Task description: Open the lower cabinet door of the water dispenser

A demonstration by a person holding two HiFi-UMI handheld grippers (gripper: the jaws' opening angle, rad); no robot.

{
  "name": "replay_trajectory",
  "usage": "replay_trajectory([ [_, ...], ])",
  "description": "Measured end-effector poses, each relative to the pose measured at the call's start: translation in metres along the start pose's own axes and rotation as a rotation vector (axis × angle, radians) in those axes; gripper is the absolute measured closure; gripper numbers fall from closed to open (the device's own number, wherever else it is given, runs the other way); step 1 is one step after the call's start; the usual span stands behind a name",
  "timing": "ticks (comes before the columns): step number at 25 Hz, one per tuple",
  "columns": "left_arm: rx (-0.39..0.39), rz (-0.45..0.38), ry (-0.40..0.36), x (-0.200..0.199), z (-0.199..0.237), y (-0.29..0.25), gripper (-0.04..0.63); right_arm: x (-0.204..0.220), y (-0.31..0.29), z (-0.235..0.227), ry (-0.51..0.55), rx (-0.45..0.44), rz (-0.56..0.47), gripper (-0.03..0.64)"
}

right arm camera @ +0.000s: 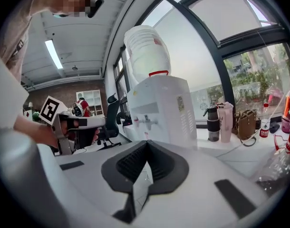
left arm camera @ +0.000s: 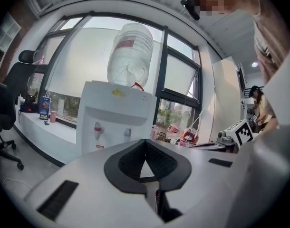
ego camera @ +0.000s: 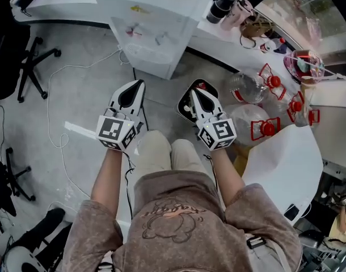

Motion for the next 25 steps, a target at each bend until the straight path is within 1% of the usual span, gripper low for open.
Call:
replay_trajectory([
  [7,0.011,-0.038,-0.022,0.054,0.027,-0.021,0.583,0.051,-0.041,-0.011,-0.007,-0.015,-0.053,0.611],
  [14,0.028,-0.057,-0.056,0.107,0.046,-0.033,0.583,0.111,-0.072,-0.026,-0.015,-0.024,-0.097,0.611],
  [20,0.073,-0.075,-0.06,0.147,0.051,-0.045,0.583,0.154,-0.088,-0.043,-0.002,-0.018,-0.124,0.611],
  [25,0.069,-0.081,-0.072,0.175,0.056,-0.053,0.583,0.178,-0.095,-0.05,-0.006,-0.022,-0.137,0.611],
])
Point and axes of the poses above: the fingertips, and each gripper's own axes: y backward along the fingers, z to its left, x out of its underside, the point moved 4 cm from there along y, backward along the fingers, and after that the axes turned 14 degrees about x, right-handed, at the moved point
